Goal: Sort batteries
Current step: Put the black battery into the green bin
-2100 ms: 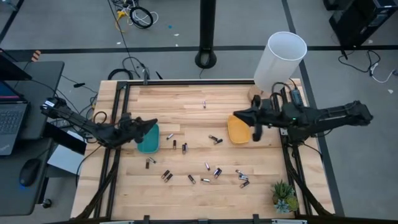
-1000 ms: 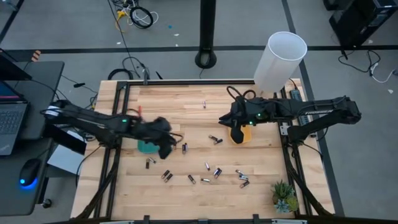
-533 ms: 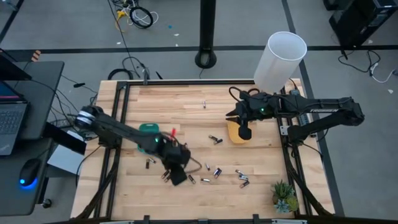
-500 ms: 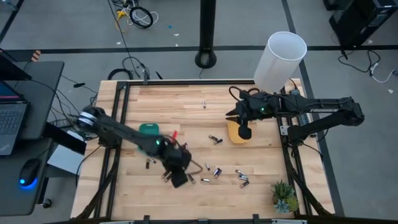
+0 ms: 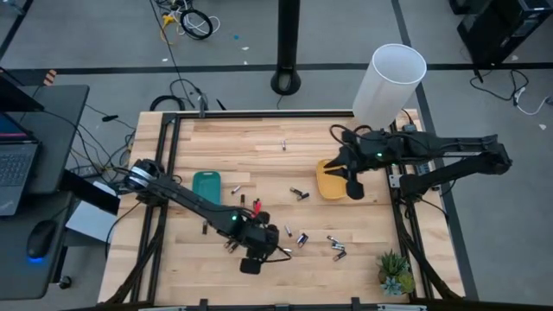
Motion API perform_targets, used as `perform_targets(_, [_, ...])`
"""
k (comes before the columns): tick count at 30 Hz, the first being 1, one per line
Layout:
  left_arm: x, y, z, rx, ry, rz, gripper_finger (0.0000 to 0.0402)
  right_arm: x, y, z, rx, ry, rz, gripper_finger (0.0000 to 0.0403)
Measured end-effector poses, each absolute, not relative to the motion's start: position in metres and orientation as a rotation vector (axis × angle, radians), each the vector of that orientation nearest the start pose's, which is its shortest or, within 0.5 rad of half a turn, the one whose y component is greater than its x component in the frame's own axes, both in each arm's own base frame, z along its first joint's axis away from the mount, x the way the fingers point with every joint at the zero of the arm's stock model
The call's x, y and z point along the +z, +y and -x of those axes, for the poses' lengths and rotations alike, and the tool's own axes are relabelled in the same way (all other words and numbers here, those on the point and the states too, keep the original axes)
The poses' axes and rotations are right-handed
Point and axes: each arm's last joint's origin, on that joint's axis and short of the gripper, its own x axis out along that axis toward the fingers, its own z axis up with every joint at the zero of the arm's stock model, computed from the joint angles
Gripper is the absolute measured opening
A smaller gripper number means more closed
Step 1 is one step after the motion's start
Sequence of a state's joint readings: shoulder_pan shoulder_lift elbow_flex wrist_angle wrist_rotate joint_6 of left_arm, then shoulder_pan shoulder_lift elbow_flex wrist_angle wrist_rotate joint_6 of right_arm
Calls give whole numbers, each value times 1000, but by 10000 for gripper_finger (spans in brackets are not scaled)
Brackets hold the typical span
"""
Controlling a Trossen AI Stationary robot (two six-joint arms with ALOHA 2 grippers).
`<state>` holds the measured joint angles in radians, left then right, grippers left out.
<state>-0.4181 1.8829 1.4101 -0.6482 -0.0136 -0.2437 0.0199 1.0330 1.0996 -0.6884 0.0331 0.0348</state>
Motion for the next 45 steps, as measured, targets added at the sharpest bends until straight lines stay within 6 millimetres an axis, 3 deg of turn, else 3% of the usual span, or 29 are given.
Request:
perform_targets(5, [202,-143,-362,-319,1151,-167,113,355,9,-181,-82,636,-19,79])
perform_targets(12, [195,-139,-374,-424,1072,-276,120,356,14,-171,-132,649,-49,77])
perform_targets(23, [176,-145,-377,-504,1094,-277,169,343,16,-173,-154,662,-80,77])
perform_targets(31, [171,-146,-377,-523,1102,-308,170,342,17,-175,-151,643,-86,77])
perform_targets(41, [144,-151,-381,-558,1158,-332,169,343,17,-175,-147,639,-87,77])
perform_targets(45, [139,-152,-381,-549,1174,-344,150,343,18,-174,-144,640,-86,77])
